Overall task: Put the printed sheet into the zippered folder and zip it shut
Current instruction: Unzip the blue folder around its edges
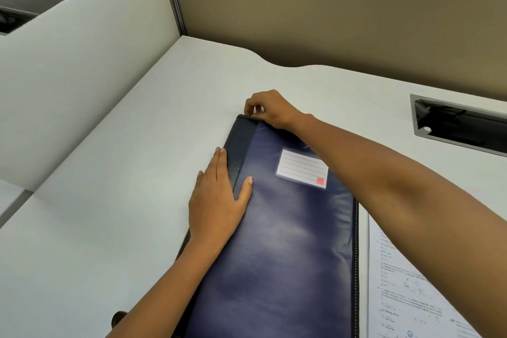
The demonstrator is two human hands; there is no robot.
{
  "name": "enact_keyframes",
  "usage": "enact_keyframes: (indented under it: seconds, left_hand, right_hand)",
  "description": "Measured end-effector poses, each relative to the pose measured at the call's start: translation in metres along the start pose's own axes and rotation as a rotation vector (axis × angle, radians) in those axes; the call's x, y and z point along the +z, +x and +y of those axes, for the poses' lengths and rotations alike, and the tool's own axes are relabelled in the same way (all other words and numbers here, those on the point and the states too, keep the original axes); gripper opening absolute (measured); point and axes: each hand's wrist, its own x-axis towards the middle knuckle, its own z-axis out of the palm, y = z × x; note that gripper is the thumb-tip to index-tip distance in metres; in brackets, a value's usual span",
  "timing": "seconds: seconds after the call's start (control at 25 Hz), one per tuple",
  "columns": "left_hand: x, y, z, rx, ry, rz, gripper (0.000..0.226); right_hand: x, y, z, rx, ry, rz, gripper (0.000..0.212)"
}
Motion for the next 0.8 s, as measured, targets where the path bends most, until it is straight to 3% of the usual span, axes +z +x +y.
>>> enact_keyframes:
  seconds: [0.2,0.8]
  left_hand:
    - [0.002,0.0,0.0,0.002,0.014,0.017,0.077]
    - [0.006,-0.002,0.002,-0.026,0.083,0.006,0.079]
  right_hand:
    - [0.009,-0.003,0.005,-0.096,-0.047,0.106,0.01]
    - [-0.011,-0.037,0.03,-0.177,-0.192,0.119,0.006]
